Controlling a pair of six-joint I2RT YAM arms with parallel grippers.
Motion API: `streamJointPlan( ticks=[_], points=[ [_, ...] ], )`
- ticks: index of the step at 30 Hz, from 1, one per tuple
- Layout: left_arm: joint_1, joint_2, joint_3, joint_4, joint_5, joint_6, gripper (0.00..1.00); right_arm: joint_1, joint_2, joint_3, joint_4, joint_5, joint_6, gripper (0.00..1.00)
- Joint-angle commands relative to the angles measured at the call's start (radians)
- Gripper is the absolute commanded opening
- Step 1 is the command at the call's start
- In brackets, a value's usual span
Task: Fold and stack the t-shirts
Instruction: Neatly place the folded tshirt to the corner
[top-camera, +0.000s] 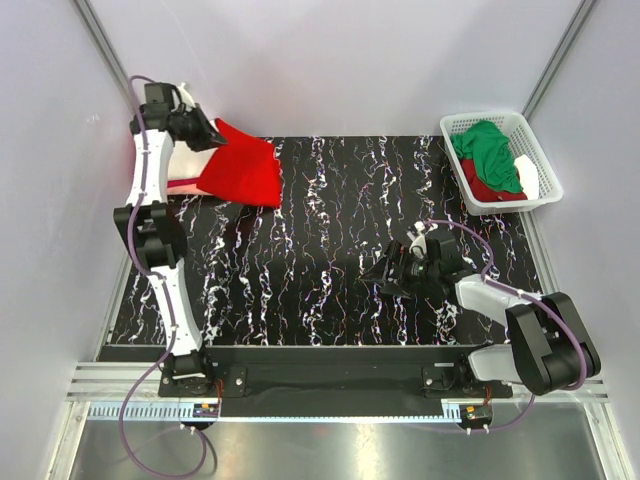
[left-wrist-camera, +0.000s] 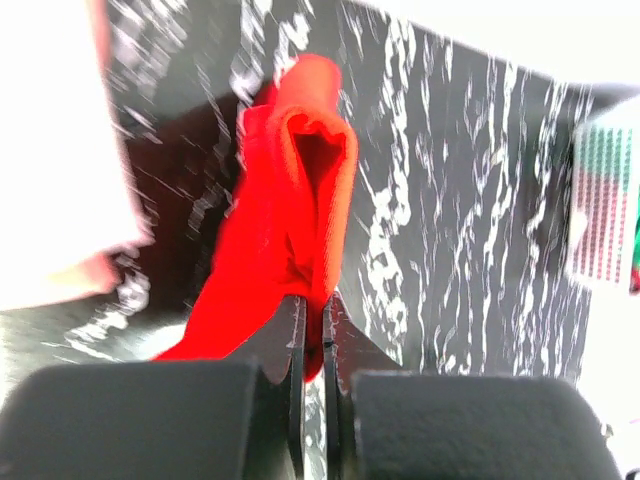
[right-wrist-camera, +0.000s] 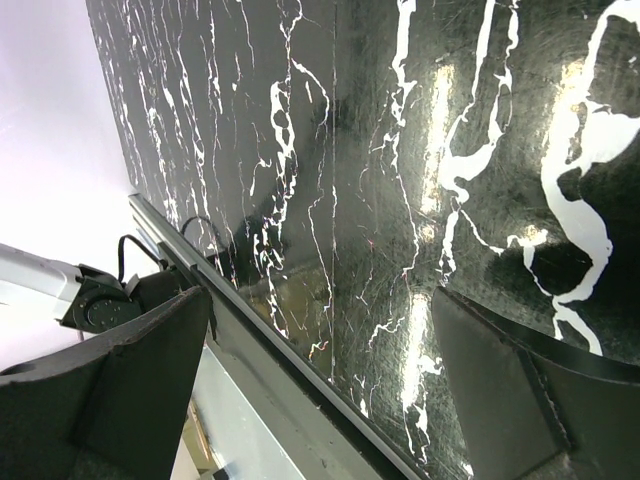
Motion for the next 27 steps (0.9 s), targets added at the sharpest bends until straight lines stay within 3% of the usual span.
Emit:
streamJointPlan(
  ticks=[1, 16, 27],
  points=[
    [0.024, -0.046, 0.052, 0.118, 0.046, -0.048, 0.00, -0.008, 0.016, -0.001, 0.060, -0.034, -0.016, 1.00],
    [0.070, -0.115, 0.141, 0.339, -0.018, -0.039, 0.01, -0.010, 0.033, -0.004, 0.079, -0.048, -0.018, 1.00],
    [0.124, -0.094, 0.179, 0.484, 0.002, -0.122, 0.01, -0.016, 0.041, -0.006, 0.091, -0.062, -0.015, 1.00]
  ],
)
